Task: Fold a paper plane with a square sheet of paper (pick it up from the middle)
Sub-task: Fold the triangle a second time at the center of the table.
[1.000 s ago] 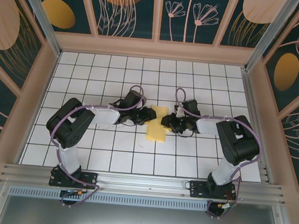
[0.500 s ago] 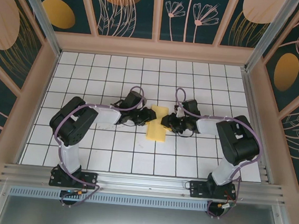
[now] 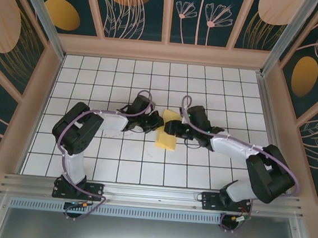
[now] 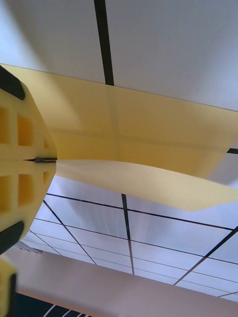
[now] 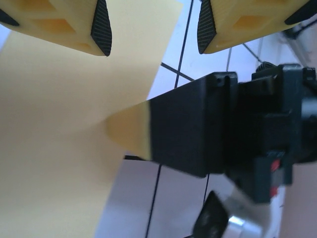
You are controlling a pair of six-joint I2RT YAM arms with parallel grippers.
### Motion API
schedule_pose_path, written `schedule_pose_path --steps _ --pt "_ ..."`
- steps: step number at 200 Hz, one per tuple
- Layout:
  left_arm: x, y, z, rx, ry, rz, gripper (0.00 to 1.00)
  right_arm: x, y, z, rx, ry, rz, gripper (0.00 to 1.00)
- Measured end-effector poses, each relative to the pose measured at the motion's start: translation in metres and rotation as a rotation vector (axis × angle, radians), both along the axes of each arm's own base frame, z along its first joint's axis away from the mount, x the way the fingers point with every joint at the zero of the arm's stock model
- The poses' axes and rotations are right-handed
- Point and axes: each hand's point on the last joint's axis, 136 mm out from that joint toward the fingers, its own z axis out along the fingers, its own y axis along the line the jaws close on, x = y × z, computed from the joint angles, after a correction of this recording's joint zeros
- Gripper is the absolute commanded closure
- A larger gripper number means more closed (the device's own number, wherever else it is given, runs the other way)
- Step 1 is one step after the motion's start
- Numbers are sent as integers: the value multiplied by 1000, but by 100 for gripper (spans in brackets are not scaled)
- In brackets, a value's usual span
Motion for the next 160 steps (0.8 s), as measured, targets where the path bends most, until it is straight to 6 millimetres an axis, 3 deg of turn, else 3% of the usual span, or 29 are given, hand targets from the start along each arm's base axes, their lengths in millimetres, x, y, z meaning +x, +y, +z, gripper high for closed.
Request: schedule_pose_path --steps 55,115,160 --pt "0 0 2 6 6 -1 97 -36 26 -15 -275 -214 101 44" --pt "6 -4 14 -11 -17 -1 97 -35 41 -35 -533 -331 110 45" --pt "6 -4 13 -9 -14 -1 97 -31 26 -40 -645 -369 66 52"
